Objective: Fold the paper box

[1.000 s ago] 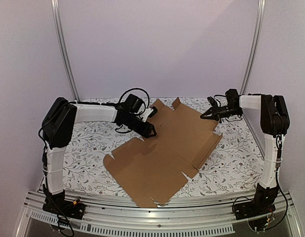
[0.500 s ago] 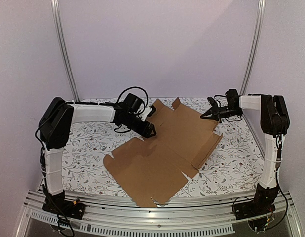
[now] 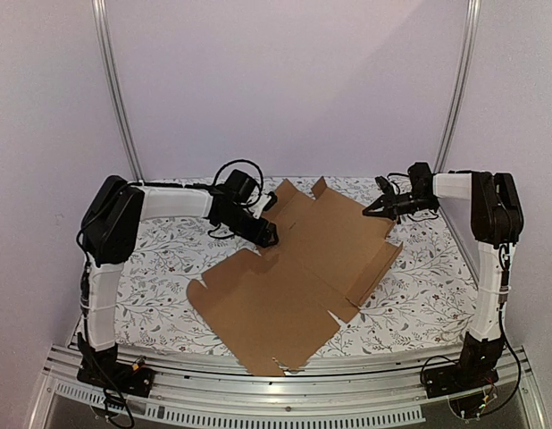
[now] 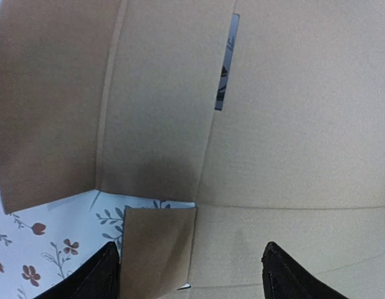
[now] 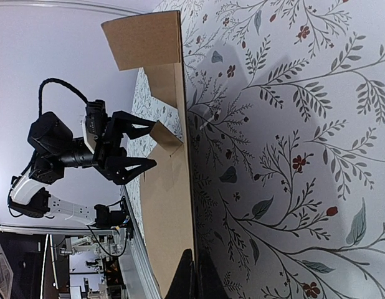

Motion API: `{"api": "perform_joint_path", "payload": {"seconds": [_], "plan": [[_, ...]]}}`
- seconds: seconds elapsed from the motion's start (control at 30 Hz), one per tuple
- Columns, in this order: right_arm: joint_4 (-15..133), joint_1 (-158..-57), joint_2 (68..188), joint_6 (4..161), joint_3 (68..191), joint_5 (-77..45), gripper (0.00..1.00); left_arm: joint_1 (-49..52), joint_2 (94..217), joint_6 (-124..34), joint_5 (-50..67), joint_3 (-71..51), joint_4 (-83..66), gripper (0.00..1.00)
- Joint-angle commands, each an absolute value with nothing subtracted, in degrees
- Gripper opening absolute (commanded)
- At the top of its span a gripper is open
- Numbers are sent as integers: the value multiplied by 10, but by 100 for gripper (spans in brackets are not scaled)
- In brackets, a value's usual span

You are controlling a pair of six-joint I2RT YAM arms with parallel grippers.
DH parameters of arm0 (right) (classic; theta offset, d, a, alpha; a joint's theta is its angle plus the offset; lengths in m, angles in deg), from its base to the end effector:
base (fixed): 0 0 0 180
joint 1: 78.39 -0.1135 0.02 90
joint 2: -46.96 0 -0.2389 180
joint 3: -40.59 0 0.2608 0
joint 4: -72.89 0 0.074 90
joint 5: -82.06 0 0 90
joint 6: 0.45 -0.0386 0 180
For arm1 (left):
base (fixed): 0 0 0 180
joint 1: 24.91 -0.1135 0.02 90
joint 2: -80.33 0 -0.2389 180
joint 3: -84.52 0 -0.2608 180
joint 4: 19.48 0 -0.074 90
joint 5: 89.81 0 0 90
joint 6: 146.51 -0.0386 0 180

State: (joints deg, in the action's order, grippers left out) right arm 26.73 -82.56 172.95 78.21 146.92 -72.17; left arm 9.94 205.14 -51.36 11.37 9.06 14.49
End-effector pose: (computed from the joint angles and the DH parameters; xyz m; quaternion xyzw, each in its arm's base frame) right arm 0.4395 0.0669 0.1362 -0.0593 0.8335 0.5390 0.1056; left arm 0.3785 -0.2727 0.1285 0.2717 0.9079 -0.1916 0.2554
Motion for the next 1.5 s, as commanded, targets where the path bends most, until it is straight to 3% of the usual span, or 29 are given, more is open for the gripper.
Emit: {"api": "perform_joint_path", "payload": {"seconds": [0.0,0.3,0.87,1.3,1.4,1.47], "plan": [[259,-828,1750,778,1462,-727,0,116,2058,-517,161,122,188,76],[260,-828,1751,777,1462,-728,0,130,2063,-502,197,135,210,66],[261,-828,1756,776,1464,-732,0,154,2118,-480,230,132,220,65],[260,-828,1762,777,1465,-737,0,171,2166,-468,167,113,244,65],[258,-820,1757,773,1469,-746,6,171,2168,-466,162,108,244,65],[242,-800,1748,767,1482,-752,18,171,2166,-466,158,106,244,65]]}}
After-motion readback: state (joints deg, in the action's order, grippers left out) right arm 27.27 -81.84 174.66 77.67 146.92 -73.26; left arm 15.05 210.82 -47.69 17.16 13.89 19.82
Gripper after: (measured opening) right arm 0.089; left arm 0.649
